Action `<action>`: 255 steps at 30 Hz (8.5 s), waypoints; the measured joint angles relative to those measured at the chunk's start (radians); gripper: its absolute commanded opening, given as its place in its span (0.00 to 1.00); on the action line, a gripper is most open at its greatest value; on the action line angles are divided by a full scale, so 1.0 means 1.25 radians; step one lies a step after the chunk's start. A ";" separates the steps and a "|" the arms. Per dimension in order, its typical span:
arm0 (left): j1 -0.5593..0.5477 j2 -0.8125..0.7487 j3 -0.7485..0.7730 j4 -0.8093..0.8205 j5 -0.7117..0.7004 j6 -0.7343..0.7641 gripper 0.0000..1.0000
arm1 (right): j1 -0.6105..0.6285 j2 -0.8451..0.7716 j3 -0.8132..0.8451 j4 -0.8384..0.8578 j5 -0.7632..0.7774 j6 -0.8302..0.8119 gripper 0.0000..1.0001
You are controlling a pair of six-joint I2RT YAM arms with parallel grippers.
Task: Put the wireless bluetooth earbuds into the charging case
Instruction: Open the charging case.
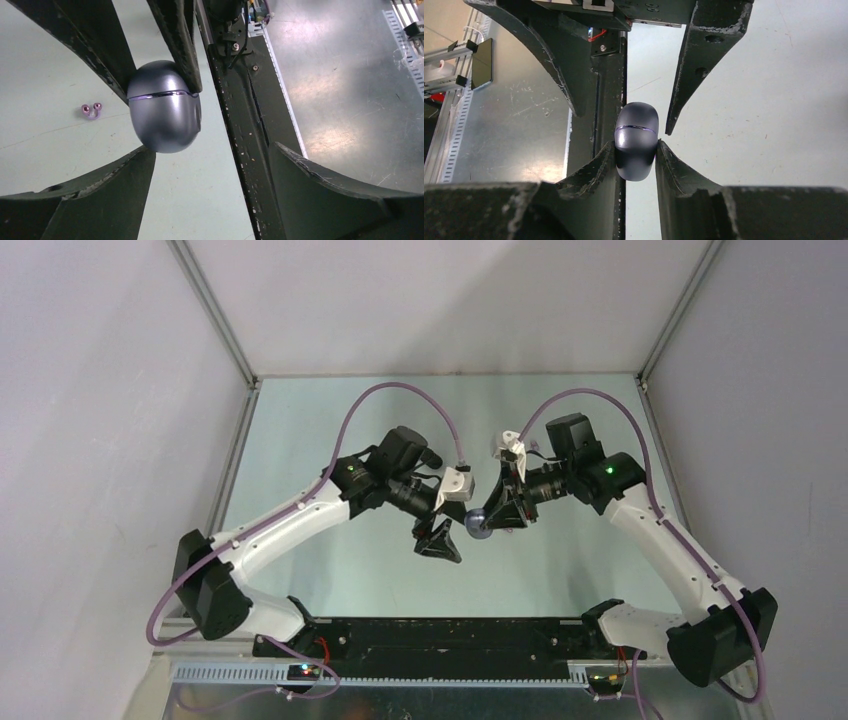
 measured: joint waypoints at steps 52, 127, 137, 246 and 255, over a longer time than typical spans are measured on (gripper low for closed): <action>-0.008 0.048 0.013 0.045 0.001 -0.104 0.24 | 0.063 0.045 0.000 -0.020 0.020 -0.016 0.00; 0.164 -0.030 -0.017 0.103 0.005 -0.041 0.00 | -0.011 -0.024 -0.012 0.146 0.094 0.113 0.93; 0.098 -0.024 -0.070 0.150 0.035 -0.068 0.00 | 0.035 -0.006 -0.039 0.235 0.170 0.184 0.92; 0.090 0.013 -0.066 0.172 0.018 -0.082 0.00 | 0.064 -0.032 -0.060 0.211 0.341 0.095 0.99; 0.085 0.013 -0.066 0.162 0.037 -0.083 0.00 | 0.045 -0.042 -0.060 0.222 0.361 0.093 0.99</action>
